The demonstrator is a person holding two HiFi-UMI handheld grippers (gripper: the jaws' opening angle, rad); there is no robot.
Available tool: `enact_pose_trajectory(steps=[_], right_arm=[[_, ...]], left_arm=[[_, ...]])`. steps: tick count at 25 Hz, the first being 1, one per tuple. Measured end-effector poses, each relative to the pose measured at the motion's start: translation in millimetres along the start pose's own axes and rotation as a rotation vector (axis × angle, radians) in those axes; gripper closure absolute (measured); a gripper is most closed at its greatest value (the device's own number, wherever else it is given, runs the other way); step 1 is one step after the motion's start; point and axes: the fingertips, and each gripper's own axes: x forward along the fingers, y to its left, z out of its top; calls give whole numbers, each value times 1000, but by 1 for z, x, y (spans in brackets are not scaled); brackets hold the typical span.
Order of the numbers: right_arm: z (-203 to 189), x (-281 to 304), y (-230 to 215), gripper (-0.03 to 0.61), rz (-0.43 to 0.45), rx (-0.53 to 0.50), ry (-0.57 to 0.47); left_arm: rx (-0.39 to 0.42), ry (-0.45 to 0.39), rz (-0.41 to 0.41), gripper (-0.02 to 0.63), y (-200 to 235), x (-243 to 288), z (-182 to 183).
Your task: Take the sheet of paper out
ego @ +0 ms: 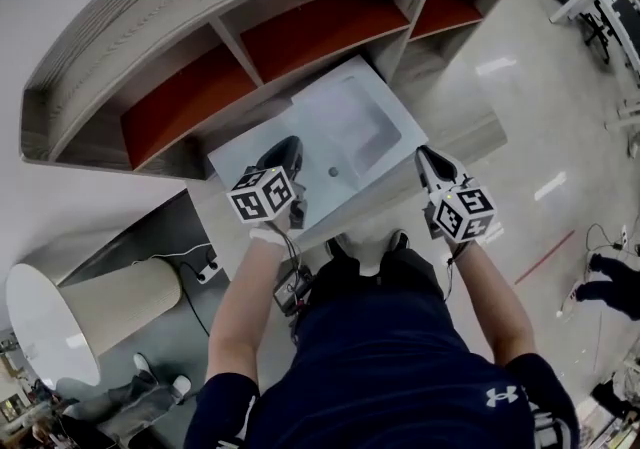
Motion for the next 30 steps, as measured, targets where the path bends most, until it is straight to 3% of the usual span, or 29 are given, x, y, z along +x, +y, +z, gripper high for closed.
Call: enact_pose_trajectory(steps=[7,11,16,23,30], right_arm=[[-14,32,-24,563,21,8,52],[-24,56,-48,563,38,9,89],[-37,72,-70,563,31,53,111],[-54,81,-85,563,20,122,110],[-64,79,-81,563,25,162,115]], left_arm=[[-55,112,-1,594,27,67,-19],[-103,158,36,498,47,103,-30],[-119,215,129,486,85,137,-51],[-120,237,152,469,101,175,-60],[-191,257,188,413,115,196,-62]])
